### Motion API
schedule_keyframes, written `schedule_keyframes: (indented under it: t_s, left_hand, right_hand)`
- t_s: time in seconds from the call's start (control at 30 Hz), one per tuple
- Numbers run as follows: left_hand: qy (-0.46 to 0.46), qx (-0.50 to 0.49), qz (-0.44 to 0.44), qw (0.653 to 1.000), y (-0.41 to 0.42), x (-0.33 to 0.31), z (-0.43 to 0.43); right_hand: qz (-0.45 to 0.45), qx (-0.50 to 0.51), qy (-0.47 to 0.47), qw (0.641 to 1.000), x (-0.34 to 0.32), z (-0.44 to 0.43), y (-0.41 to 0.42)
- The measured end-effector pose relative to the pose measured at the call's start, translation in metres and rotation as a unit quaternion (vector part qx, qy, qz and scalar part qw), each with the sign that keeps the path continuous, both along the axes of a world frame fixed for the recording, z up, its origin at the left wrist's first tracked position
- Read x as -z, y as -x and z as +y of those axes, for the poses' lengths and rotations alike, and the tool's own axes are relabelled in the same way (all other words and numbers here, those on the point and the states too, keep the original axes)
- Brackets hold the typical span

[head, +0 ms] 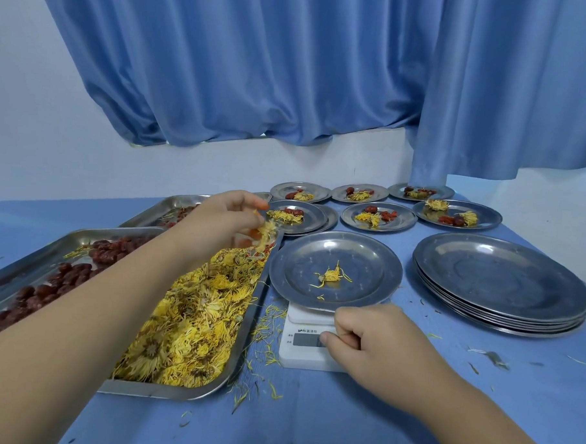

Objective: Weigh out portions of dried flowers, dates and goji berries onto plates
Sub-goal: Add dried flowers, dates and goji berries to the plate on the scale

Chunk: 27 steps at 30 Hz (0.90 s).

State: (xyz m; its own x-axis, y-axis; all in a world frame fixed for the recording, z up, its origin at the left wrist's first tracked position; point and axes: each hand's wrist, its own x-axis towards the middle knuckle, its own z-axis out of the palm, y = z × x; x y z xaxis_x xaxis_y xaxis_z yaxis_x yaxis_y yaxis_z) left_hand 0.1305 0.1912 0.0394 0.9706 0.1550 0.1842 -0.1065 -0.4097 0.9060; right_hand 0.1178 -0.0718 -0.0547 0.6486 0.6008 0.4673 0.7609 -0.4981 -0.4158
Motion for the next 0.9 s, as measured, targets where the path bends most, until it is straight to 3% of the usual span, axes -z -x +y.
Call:
schedule_keyframes:
  t_s: [0.43,0.9]
  left_hand:
    - [-0.022,0.065,0.023,0.997,-0.050,0.026,-0.091]
    - [0.069,0.097,0.038,0.992,0.010,0.012,-0.029]
  right_hand:
    - [-0.017,0.004,0.006,1.000,-0.001,-0.002,-0.002]
    - [-0.017,-0.004,-0.027,0.999,-0.004,0.003,0.006]
